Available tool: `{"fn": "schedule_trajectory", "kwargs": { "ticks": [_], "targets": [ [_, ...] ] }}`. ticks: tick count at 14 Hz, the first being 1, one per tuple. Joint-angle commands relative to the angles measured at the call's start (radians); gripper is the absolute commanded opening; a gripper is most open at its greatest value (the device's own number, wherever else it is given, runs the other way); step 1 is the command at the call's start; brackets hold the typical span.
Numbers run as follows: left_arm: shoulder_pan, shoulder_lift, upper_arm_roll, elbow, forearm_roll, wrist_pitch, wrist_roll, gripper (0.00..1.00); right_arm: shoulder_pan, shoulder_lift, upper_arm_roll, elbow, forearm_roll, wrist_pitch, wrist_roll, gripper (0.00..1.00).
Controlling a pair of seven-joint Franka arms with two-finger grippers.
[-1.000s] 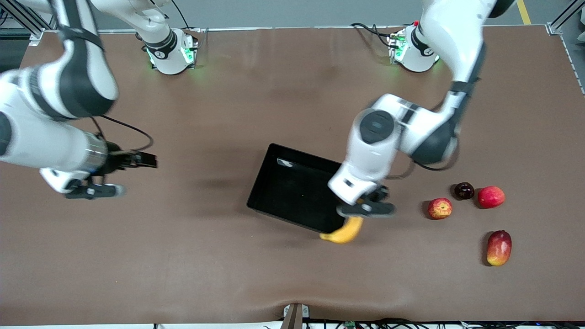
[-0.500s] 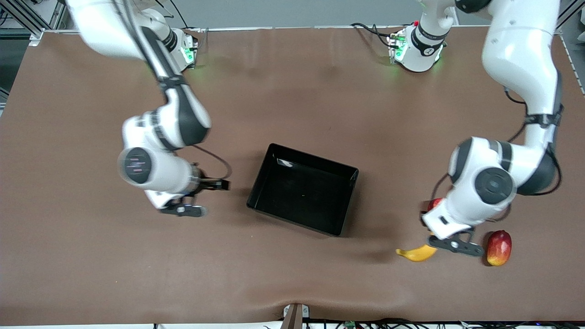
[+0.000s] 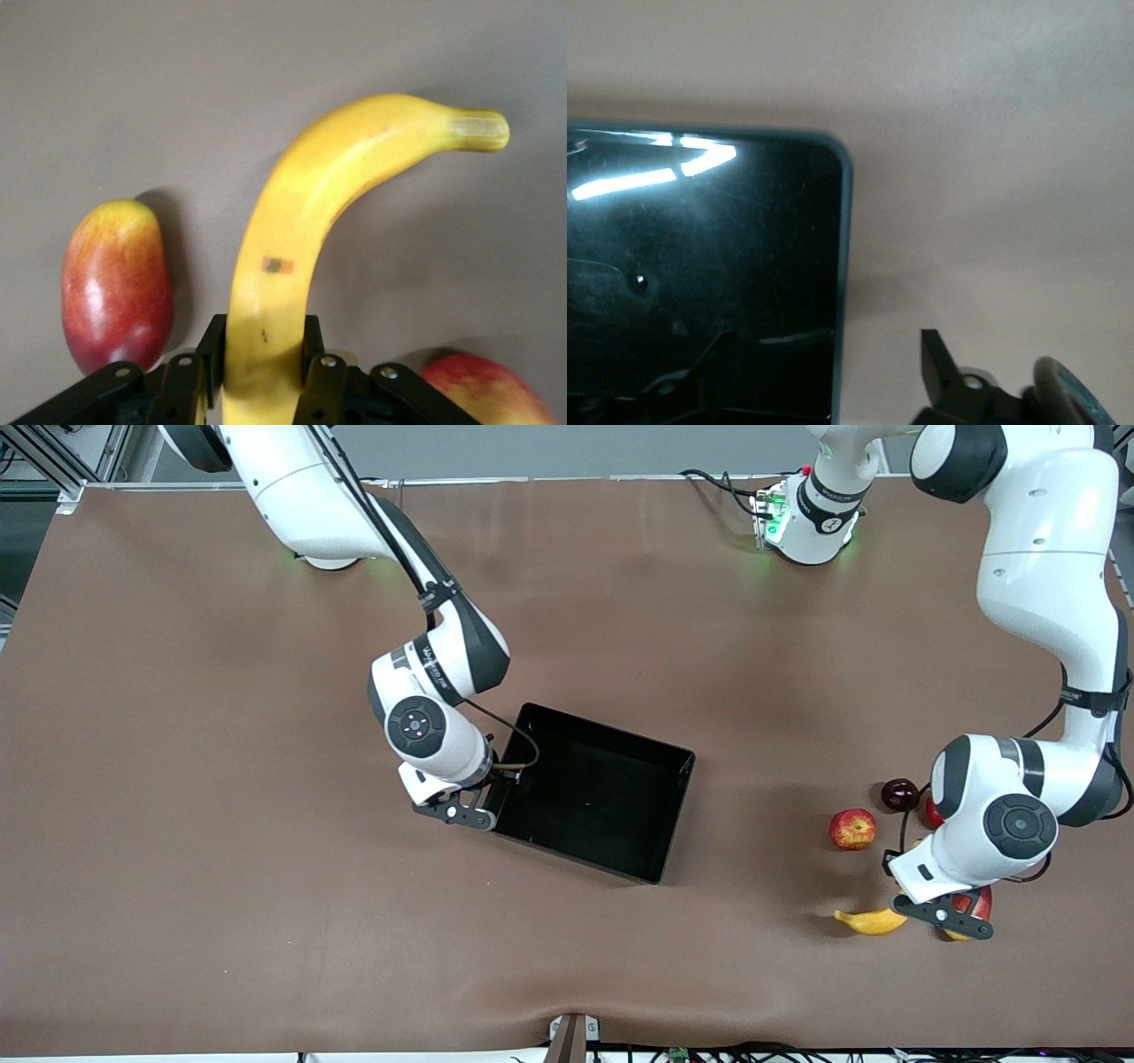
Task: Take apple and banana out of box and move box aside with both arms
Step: 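Carry the banana to the fruits while the right gripper grips the tray, then release the banana with the left gripper while the right gripper drags the tray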
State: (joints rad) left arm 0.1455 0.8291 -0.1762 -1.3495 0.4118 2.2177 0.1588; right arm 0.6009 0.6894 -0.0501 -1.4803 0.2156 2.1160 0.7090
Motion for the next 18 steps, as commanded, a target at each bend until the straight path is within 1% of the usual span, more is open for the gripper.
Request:
{"fn": "schedule_trajectory", "kwargs": {
  "ticks": [1,2,3,4,5,6,7,8,9,12,13,15,16,17,18],
  "targets": [
    [0.032,0.013,-0.003,-0.019,0.028,0.034,0.007,0.0,0.022,0.019,-0.011,0.014,0.022,-0.014,0.087,0.18],
    [0.038,0.018,-0.003,-0.025,0.033,0.036,0.008,0.0,0.028,0.019,-0.011,0.011,0.012,-0.019,0.083,0.15],
    [0.048,0.018,-0.003,-0.036,0.033,0.036,0.007,0.0,0.027,0.019,-0.011,0.009,0.019,-0.034,0.087,0.0],
    [0.049,0.015,-0.003,-0.045,0.029,0.036,0.004,0.0,0.027,0.019,-0.011,0.009,0.024,-0.042,0.09,0.0],
    [0.049,0.012,-0.003,-0.046,0.024,0.036,-0.001,0.13,0.027,0.019,-0.011,0.009,0.024,-0.044,0.089,0.0],
    [0.049,0.01,-0.003,-0.048,0.021,0.034,-0.002,0.46,0.022,0.016,-0.011,0.011,0.022,-0.048,0.084,0.0],
    [0.057,0.005,-0.006,-0.048,0.019,0.034,0.001,0.94,0.016,0.012,-0.011,0.018,0.021,-0.056,0.081,0.0],
    [0.058,-0.007,-0.012,-0.045,0.018,0.033,0.001,1.0,0.016,0.003,-0.014,0.023,0.012,-0.059,0.08,0.0],
    [0.055,-0.045,-0.012,-0.043,0.016,0.021,0.001,1.0,0.011,-0.008,-0.019,0.035,0.018,-0.086,0.079,0.0],
    [0.057,-0.169,-0.045,-0.04,0.007,-0.067,-0.001,1.0,-0.094,-0.021,-0.004,0.11,0.027,-0.23,0.06,0.0],
    [0.057,-0.21,-0.048,-0.04,-0.036,-0.096,-0.001,1.0,-0.117,-0.039,-0.004,0.123,0.028,-0.24,0.022,0.0],
    [0.065,-0.289,-0.046,-0.042,-0.161,-0.177,-0.005,1.0,-0.182,-0.07,-0.004,0.124,0.083,-0.241,-0.108,0.0],
    [0.075,-0.326,-0.046,-0.042,-0.198,-0.225,-0.004,1.0,-0.206,-0.086,-0.01,0.124,0.102,-0.246,-0.171,0.0],
    [0.092,-0.362,-0.046,-0.042,-0.223,-0.281,-0.001,1.0,-0.245,-0.103,-0.01,0.123,0.102,-0.266,-0.219,0.0],
    [0.104,-0.401,-0.048,-0.042,-0.247,-0.341,-0.005,1.0,-0.289,-0.113,-0.01,0.123,0.103,-0.305,-0.276,0.0]
  ]
}}
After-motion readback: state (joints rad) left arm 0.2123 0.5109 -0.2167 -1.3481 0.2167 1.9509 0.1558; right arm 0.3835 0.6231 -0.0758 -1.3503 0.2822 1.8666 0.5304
